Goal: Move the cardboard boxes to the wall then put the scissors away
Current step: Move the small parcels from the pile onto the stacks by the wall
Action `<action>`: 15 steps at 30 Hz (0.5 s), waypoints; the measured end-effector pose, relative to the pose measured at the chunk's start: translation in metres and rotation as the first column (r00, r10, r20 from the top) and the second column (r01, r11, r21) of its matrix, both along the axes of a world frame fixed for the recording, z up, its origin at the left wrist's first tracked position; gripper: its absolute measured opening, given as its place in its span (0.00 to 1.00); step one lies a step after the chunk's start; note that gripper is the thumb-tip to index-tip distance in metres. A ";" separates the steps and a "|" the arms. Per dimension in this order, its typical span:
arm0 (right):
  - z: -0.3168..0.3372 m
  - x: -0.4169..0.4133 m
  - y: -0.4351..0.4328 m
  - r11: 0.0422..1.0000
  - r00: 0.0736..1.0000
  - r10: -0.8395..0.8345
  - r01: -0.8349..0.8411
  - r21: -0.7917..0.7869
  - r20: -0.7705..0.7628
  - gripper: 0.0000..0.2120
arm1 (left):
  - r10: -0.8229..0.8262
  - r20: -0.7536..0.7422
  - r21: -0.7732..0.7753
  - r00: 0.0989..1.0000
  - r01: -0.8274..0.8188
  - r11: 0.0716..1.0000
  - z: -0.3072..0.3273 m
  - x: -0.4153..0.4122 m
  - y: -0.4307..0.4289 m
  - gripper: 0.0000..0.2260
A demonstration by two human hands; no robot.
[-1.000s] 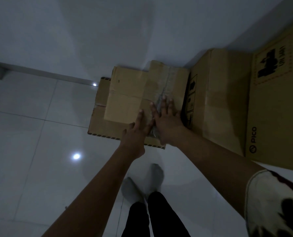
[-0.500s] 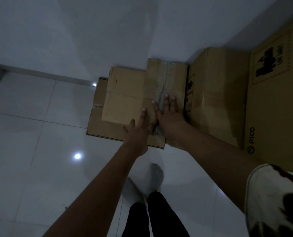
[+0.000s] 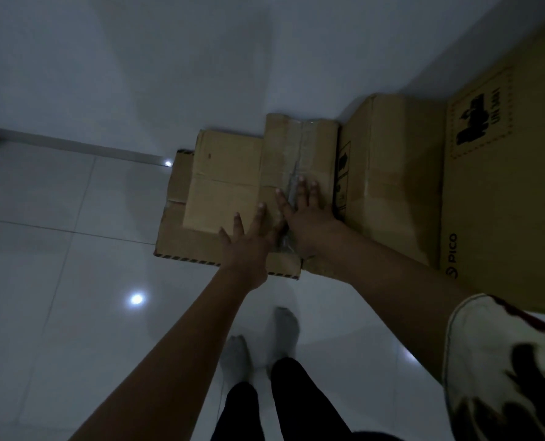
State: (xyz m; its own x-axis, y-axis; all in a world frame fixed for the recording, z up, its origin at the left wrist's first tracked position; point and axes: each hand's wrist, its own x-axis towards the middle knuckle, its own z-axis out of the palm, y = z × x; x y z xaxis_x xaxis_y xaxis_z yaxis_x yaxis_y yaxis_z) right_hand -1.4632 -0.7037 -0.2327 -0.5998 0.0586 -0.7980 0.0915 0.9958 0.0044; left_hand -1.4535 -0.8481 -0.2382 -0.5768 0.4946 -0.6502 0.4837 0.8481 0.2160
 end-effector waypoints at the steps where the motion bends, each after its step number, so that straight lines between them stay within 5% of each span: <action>1: 0.003 -0.001 0.003 0.998 0.999 -0.033 0.033 -0.047 0.012 0.50 | 0.005 0.006 0.005 1.000 -0.005 1.000 0.003 -0.002 0.001 0.41; 4: 0.025 -0.001 0.003 0.966 0.982 -0.188 0.179 -0.188 -0.028 0.51 | 0.042 -0.002 0.018 0.999 -0.042 0.999 0.016 -0.004 0.000 0.38; 7: 0.057 0.004 -0.005 0.940 0.930 -0.284 0.222 -0.259 -0.234 0.49 | 0.061 -0.023 0.061 0.998 -0.059 0.996 0.039 -0.008 -0.002 0.37; 10: 0.108 0.017 -0.009 0.915 0.796 -0.384 0.260 -0.308 -0.467 0.43 | 0.063 -0.092 0.128 0.994 -0.051 0.990 0.094 -0.011 -0.003 0.36; 15: 0.183 0.033 -0.011 0.873 0.607 -0.488 0.352 -0.338 -0.627 0.41 | 0.020 -0.212 0.207 0.977 0.025 0.978 0.178 -0.015 0.005 0.35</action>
State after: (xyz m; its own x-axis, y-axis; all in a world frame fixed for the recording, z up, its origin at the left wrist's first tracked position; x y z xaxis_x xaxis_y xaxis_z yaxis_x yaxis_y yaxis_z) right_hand -1.4307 -0.7152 -0.0496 -0.9118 0.3566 -0.2037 0.4096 0.8242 -0.3910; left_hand -1.4687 -0.8436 -0.0604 -0.6885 0.6074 -0.3964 0.5396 0.7941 0.2795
